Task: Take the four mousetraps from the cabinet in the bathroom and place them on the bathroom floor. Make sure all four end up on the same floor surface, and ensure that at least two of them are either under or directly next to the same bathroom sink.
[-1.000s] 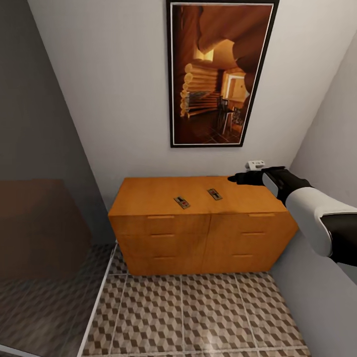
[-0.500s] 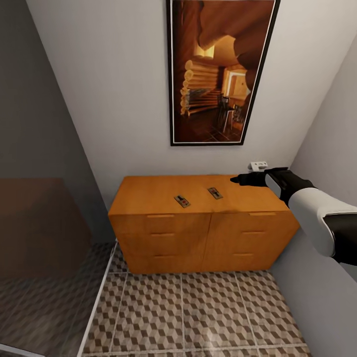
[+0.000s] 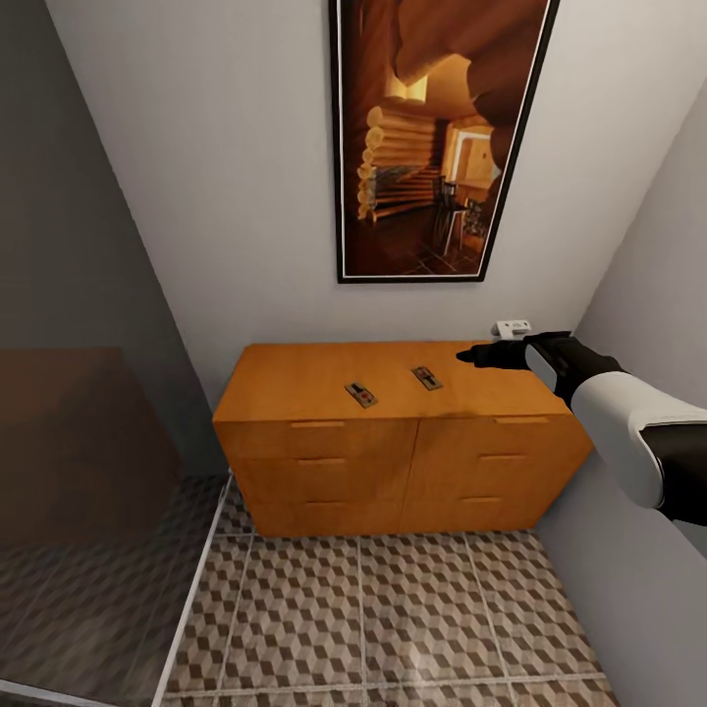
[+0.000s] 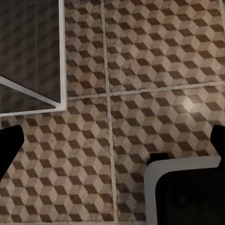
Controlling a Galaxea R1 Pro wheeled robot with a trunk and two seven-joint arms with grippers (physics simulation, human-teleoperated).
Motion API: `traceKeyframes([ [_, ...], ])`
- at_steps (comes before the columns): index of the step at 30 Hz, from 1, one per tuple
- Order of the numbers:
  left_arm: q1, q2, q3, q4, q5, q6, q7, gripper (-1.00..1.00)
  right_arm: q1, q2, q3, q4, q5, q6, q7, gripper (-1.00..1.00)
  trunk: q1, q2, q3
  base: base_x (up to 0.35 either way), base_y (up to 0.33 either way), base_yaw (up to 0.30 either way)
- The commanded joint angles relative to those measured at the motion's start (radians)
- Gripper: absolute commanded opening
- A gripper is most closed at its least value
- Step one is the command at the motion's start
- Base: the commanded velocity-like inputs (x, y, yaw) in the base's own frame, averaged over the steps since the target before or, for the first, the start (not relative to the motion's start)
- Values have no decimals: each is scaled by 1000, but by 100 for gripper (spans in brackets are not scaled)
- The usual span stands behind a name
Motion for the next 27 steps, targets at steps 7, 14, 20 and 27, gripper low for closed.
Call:
traceKeyframes([
  [7,-2,1,-8,4,8,-6,0,100,-1,-6,8,-3,8,5,2,100,1,-2,-3,231,0,0],
  [14,-2,2,-7,4,8,-6,0,100,-1,-14,8,-2,37,5,2,100,1,-2,-3,126,0,0],
  [20,-2,3,-7,4,8,-6,0,100,-1,-15,8,-2,41,5,2,100,1,-2,-3,16,0,0],
  [27,-2,3,-7,4,8,-6,0,100,-1,-16,8,-1,42,6,2,100,1,-2,-4,2,0,0],
])
